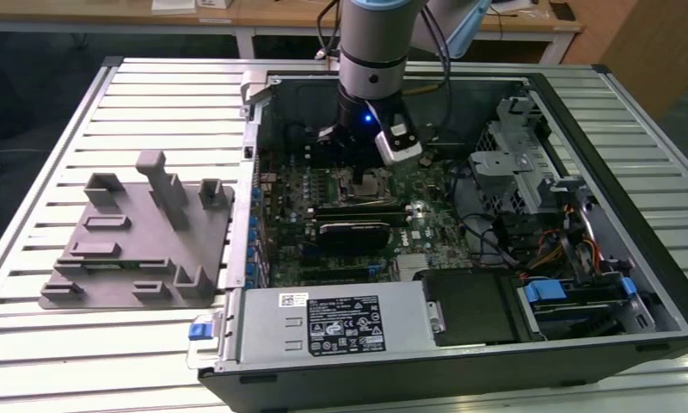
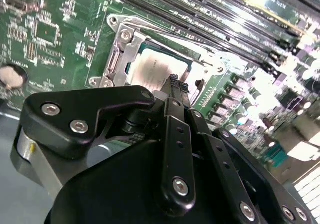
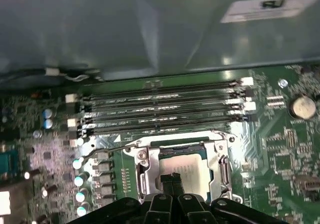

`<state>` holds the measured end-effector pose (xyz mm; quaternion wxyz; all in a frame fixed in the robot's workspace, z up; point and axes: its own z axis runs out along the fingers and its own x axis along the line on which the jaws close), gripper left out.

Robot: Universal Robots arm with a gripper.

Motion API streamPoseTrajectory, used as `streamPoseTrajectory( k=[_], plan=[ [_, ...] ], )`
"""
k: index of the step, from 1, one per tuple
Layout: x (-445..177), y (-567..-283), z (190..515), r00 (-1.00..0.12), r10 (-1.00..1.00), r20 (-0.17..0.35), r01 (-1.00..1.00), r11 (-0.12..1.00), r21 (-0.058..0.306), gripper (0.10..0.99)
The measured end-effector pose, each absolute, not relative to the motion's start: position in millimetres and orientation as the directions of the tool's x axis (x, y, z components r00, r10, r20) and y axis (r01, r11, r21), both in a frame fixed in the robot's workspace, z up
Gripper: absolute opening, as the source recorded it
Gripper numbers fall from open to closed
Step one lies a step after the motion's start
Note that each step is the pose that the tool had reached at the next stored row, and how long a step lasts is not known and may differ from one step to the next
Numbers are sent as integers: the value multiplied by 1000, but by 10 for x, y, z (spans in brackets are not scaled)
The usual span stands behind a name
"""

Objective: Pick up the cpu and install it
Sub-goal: 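Close the cpu cover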

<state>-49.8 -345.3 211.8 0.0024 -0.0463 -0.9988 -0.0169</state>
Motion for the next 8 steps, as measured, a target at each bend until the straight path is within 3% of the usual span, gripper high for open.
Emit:
streamPoseTrajectory(
  k=[8],
  plan=[
    [-499, -3453, 2117, -997, 77, 6, 77, 996, 33, 106]
  ],
)
